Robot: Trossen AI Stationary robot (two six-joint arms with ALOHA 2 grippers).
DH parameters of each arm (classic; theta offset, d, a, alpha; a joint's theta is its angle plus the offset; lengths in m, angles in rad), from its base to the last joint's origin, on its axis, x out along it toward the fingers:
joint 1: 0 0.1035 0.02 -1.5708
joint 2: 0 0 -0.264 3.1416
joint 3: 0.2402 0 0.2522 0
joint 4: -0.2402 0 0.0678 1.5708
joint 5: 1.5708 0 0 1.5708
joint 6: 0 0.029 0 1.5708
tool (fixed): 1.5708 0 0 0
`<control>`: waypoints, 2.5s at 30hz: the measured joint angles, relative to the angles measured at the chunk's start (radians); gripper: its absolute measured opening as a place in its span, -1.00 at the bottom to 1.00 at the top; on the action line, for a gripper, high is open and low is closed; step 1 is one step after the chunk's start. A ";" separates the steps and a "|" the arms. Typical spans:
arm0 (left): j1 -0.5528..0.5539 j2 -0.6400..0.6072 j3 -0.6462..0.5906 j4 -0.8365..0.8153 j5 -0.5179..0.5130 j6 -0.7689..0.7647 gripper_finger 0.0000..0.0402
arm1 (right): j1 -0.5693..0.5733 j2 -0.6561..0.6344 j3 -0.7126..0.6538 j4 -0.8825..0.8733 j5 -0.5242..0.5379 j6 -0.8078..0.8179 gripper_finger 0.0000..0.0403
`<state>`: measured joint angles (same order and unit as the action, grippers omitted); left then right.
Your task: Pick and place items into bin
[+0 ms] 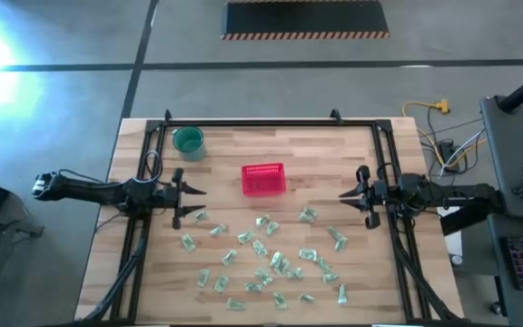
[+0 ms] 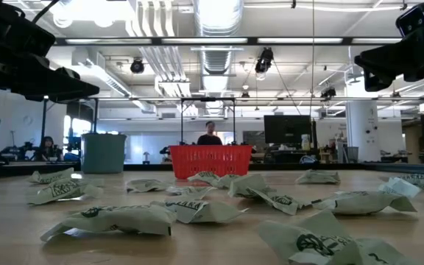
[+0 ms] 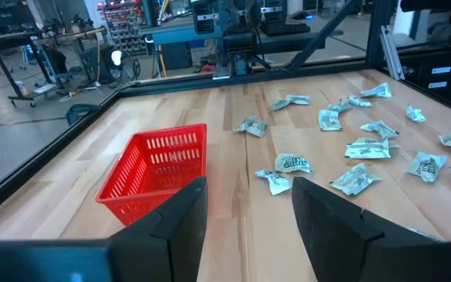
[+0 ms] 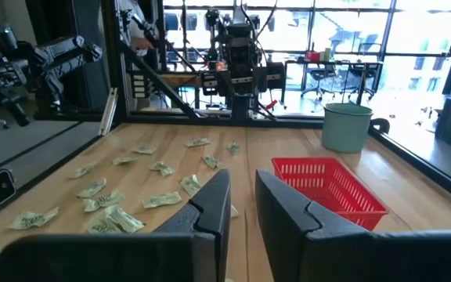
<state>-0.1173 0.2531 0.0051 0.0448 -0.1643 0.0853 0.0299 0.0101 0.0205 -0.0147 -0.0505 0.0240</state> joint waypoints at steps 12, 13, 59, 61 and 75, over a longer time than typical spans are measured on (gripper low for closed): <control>0.000 0.000 0.000 0.000 0.000 0.000 -0.15 | 0.000 0.000 0.000 0.000 0.000 0.000 -0.74; 0.000 0.000 0.000 0.000 0.000 0.000 -0.15 | 0.000 0.000 0.000 0.000 0.000 0.000 -0.74; 0.000 0.000 0.000 0.015 -0.068 0.054 -0.15 | 0.000 -0.001 0.000 0.019 0.000 0.063 -0.74; 0.000 0.000 0.000 0.055 -0.072 0.053 -0.15 | 0.000 -0.001 0.000 0.019 0.000 0.057 -0.74; 0.000 0.000 0.000 0.337 -0.181 0.083 -0.15 | 0.000 0.000 0.000 -0.001 -0.001 0.062 -0.74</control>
<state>-0.1173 0.2530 0.0050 0.3821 -0.3451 0.1679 0.0299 0.0101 0.0204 -0.0159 -0.0517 0.0856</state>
